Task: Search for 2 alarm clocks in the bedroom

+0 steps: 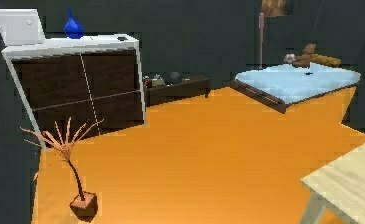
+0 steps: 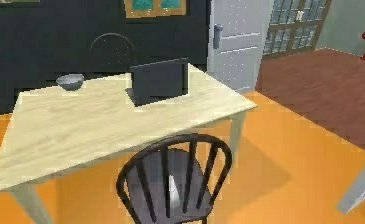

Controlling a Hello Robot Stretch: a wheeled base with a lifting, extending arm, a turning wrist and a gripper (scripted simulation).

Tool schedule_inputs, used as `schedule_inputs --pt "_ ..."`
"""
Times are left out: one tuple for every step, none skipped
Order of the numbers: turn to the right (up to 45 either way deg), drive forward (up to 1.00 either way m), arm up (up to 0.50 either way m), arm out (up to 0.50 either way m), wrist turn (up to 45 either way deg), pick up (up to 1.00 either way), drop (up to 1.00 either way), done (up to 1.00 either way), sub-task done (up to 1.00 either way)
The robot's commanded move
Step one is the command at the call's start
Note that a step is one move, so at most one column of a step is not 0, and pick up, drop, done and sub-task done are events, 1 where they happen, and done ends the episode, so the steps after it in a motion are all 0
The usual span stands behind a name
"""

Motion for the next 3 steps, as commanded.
schedule_inputs --pt "0.0 1.0 0.0 0.0 0.0 0.0 0.0 0.0 0.0" --pt "9.0 0.0 0.0 0.0 0.0 0.0 0.0 0.0 0.0" --pt "0.0 0.2 0.0 0.0 0.0 0.0 0.0 0.0 0.0"
